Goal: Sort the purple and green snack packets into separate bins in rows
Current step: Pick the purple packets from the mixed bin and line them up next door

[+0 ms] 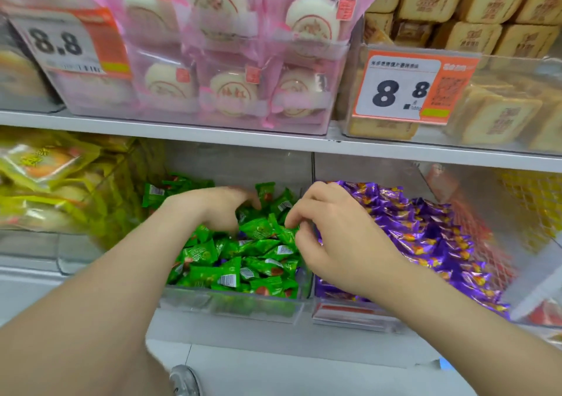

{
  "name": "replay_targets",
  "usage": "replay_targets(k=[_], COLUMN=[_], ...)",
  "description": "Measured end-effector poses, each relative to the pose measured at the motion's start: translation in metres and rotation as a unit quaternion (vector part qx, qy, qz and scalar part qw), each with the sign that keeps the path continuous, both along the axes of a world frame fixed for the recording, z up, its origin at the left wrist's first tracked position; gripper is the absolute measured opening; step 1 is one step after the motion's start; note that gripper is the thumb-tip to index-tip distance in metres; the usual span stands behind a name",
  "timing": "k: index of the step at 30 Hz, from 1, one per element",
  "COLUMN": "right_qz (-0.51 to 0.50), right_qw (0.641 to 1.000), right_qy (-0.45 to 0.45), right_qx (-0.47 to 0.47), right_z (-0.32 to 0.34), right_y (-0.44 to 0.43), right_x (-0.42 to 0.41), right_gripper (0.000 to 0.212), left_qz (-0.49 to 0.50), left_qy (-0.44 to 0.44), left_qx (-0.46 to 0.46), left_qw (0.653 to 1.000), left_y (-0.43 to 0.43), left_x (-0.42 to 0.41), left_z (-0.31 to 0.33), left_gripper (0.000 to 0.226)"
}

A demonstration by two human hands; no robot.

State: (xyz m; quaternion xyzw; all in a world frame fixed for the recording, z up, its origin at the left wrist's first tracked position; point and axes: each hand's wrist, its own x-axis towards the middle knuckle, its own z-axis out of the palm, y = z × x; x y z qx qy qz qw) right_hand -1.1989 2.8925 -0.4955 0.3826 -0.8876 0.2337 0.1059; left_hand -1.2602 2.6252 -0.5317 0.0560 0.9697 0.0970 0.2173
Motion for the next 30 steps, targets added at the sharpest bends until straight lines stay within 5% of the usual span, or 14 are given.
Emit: replay_targets(k=[6,10,13,17,21,25,30], right_qz=[0.029,0.125,0.092,0.085,0.063,0.011,-0.1], right_qw=[0.999,0.972,0.949,0.947,0.949,0.958,0.97], right_qy=[0.022,0.044,0.06,0.034,0.006,0.012,0.039], right_qx=[0.019,0.194,0.296,0.308,0.308,0.286,0.218], right_z=[0.001,-0.002,-0.001,0.01,0.012,0.007,0.006], right_y=[-0.019,-0.036,-0.046,-0.047,-0.051,-0.056,-0.066], right_x=[-0.007,-0.005,-0.006,-0.007,-0.007,-0.006,-0.009], right_gripper=[0.035,0.052,0.034,0.025,0.021,0.035,0.035], left_qz=[-0.002,0.004,-0.023,-0.054,-0.039,-0.017,0.071], left_qy=[-0.012,0.02,0.016,-0.018,-0.001,0.069,0.148], left_qx=[-0.024,-0.029,0.017,0.112,0.206,0.218,0.164], left_qw=[1.0,0.999,0.999,0.992,0.978,0.973,0.973], left_y=[-0.003,-0.009,-0.018,-0.024,-0.019,-0.018,-0.018], left_x=[0.001,0.008,0.011,0.018,0.026,0.028,0.035], left_z=[-0.003,-0.004,-0.006,-0.001,0.007,0.003,0.022], left_gripper=[0.06,0.048,0.064,0.066,0.038,0.009,0.015])
